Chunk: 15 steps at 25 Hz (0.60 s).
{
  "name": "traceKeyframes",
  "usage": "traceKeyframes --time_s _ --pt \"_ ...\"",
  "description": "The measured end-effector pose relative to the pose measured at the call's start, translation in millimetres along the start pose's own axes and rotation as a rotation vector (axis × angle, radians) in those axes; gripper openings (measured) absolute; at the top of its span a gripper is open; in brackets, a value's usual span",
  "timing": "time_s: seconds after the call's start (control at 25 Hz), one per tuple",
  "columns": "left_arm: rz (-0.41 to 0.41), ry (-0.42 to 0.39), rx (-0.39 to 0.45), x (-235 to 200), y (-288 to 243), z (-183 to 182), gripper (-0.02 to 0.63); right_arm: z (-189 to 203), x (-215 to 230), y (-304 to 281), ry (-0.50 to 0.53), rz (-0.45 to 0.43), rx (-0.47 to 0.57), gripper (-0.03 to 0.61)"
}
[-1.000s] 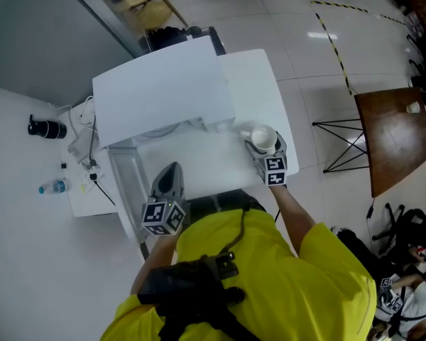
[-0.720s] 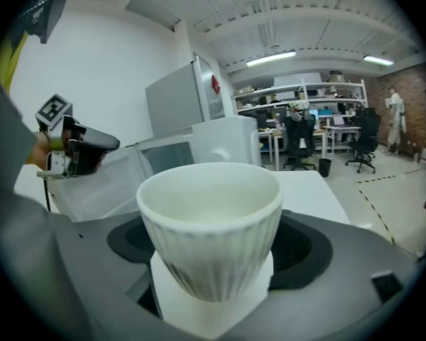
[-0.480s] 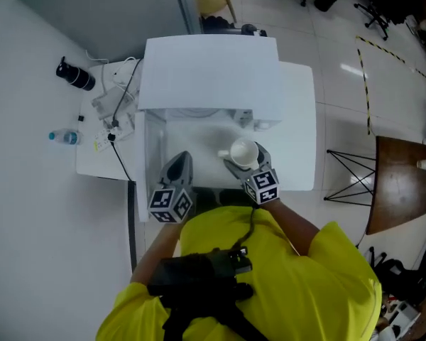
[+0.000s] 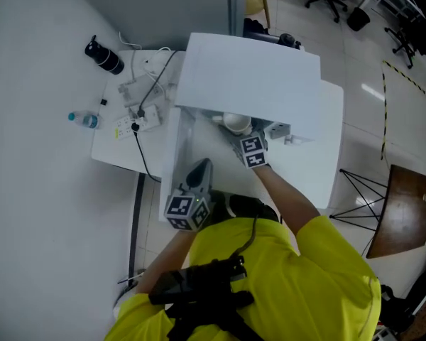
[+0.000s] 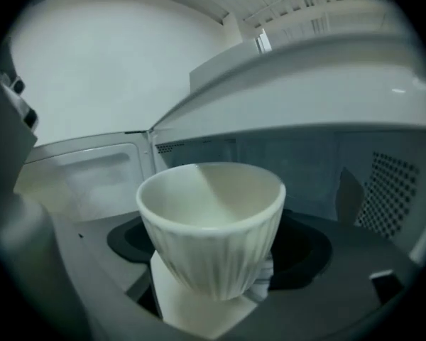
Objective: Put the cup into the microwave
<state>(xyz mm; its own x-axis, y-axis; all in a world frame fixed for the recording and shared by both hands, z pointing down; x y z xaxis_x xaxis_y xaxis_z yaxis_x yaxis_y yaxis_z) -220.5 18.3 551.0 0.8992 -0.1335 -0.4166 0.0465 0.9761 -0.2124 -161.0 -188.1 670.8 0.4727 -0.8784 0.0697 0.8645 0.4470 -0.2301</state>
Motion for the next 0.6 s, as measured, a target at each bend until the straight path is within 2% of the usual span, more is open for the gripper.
traceKeyframes --time_s 0.36,0.6 --pt "-0.026 0.036 -0.013 -16.3 -6.4 -0.8 0.006 24.7 33.3 -56.9 0.011 0.078 -0.029 0.473" --pt "-0.026 0.037 -0.028 -21.3 -10.2 1.6 0.006 12.8 41.3 -74.5 0.035 0.085 -0.002 0.477"
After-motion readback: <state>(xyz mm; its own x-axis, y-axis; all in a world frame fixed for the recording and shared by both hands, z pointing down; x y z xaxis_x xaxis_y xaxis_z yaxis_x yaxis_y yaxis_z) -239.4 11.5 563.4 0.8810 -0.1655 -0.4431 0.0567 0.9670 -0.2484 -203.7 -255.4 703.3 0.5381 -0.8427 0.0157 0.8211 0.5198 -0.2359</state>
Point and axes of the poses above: the fingertips, and each gripper's own axes: y backward along the fingers, x to its right, z out of its underside, the point moved 8 cm from there along y, backward along the fingers, and after that the axes turned 11 degrees about x, right-handed, at the moved point
